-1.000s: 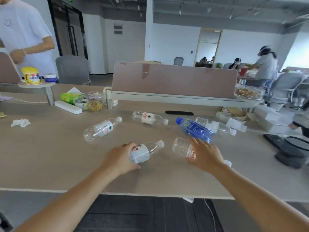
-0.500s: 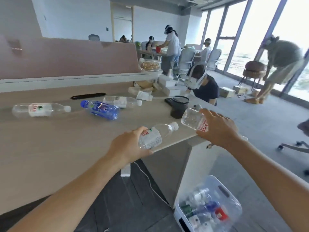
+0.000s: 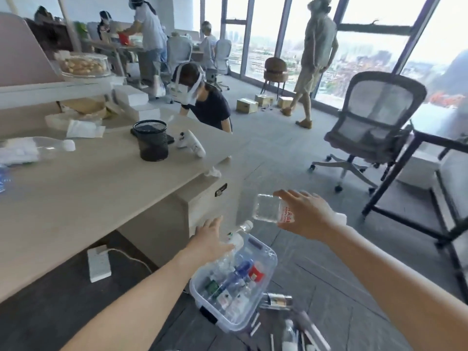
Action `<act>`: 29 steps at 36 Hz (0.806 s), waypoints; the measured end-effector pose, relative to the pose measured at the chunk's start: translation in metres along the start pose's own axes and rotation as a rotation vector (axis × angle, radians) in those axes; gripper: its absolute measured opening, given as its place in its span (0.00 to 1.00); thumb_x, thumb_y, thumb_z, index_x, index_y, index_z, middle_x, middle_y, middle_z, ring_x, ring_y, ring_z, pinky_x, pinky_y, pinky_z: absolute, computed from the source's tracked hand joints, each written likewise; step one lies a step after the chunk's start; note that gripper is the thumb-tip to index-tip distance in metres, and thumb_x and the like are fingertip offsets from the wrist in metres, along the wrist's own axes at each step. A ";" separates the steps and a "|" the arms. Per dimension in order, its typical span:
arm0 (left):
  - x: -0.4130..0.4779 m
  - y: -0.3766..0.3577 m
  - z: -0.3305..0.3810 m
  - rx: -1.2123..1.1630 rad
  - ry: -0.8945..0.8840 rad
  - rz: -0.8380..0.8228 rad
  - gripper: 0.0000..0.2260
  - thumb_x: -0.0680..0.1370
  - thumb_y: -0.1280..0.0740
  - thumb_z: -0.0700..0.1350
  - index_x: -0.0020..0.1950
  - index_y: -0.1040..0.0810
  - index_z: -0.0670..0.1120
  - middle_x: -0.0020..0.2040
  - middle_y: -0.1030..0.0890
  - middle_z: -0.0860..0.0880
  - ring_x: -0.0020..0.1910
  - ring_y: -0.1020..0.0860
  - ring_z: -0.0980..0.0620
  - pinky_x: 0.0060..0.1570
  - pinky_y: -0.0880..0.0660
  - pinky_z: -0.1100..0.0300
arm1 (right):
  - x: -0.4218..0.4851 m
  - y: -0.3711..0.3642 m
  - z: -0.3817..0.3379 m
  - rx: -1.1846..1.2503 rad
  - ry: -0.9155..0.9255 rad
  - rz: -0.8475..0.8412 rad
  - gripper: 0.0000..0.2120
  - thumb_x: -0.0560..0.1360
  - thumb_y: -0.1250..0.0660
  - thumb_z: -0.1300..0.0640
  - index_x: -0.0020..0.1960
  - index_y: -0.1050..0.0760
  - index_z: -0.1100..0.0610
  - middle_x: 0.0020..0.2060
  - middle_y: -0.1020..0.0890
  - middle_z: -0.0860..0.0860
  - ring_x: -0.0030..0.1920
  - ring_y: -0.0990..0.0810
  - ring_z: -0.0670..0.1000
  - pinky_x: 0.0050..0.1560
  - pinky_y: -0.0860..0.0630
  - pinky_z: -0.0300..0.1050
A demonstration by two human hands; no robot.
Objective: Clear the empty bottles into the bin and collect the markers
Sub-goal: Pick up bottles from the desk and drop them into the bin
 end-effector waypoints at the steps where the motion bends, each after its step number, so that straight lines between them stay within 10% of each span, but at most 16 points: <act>1: 0.001 -0.004 0.000 -0.016 0.008 -0.009 0.41 0.74 0.33 0.61 0.79 0.51 0.50 0.78 0.43 0.46 0.75 0.44 0.41 0.71 0.40 0.45 | 0.000 -0.005 -0.001 -0.009 0.026 -0.020 0.37 0.70 0.30 0.38 0.73 0.42 0.42 0.68 0.27 0.44 0.65 0.26 0.51 0.64 0.32 0.50; 16: -0.048 0.081 -0.040 -0.075 0.006 0.185 0.18 0.76 0.31 0.55 0.64 0.25 0.54 0.50 0.22 0.57 0.48 0.23 0.57 0.46 0.27 0.62 | 0.047 -0.130 -0.063 -0.010 0.056 -0.184 0.36 0.72 0.29 0.45 0.75 0.42 0.43 0.72 0.33 0.45 0.71 0.34 0.52 0.71 0.45 0.55; 29: -0.139 0.216 -0.082 -0.067 -0.044 0.429 0.09 0.76 0.31 0.55 0.55 0.21 0.56 0.43 0.20 0.56 0.41 0.22 0.58 0.46 0.22 0.58 | 0.098 0.052 -0.210 0.232 0.214 0.266 0.15 0.72 0.36 0.58 0.56 0.23 0.46 0.56 0.23 0.44 0.60 0.26 0.50 0.53 0.31 0.45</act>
Point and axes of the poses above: each hand's wrist, its own x-axis towards the middle knuckle, its own y-axis out of the back of the hand, z = x × y, the point moved 9 cm from there along x, towards the middle knuckle
